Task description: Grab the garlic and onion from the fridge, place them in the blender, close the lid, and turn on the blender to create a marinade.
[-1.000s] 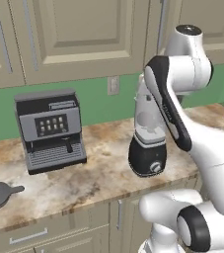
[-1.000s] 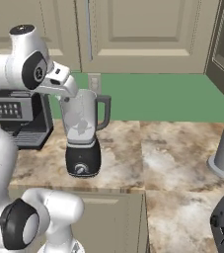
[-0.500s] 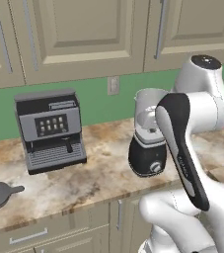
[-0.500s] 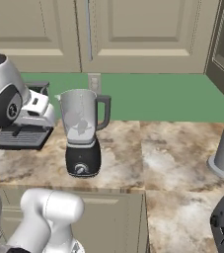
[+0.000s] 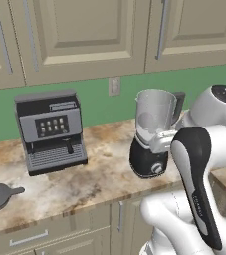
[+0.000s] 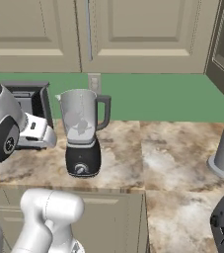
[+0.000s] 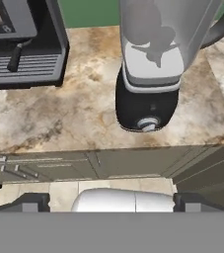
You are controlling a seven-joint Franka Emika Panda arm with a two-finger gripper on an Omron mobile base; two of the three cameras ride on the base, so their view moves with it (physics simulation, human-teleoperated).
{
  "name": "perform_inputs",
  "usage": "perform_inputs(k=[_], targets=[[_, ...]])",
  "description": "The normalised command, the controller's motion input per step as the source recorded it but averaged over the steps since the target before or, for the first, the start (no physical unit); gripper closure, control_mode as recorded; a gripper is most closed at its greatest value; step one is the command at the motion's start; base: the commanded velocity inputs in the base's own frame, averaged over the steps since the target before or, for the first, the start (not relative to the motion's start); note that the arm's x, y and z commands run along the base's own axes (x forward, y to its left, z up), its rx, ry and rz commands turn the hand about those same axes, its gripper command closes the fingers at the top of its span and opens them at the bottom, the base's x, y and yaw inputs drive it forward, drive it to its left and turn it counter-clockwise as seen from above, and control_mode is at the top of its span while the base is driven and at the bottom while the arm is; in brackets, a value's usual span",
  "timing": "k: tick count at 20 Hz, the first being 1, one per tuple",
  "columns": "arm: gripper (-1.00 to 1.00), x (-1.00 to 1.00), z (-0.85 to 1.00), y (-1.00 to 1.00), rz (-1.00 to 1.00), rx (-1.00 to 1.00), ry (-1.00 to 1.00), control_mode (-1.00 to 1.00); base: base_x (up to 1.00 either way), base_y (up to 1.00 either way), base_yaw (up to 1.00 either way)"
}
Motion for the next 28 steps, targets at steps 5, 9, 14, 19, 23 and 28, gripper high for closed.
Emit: perform_inputs(k=[5,9,14,19,23,28], targets=[[-1.0,-0.03,0.0,0.0,0.0,0.0,0.0,1.0,-0.45,0.15,0.0],[-1.0,0.0,0.0,0.0,0.0,0.0,0.0,1.0,-0.41,0.65,0.03],[-1.0,0.0,0.0,0.0,0.0,0.0,0.0,1.0,-0.01,0.99,0.08],[-1.0,0.0,0.0,0.0,0.0,0.0,0.0,1.0,0.01,1.0,0.14],[-1.0,0.0,0.0,0.0,0.0,0.0,0.0,1.0,0.21,0.82,0.15],[-1.0,0.0,0.0,0.0,0.0,0.0,0.0,1.0,0.43,0.3,0.11]])
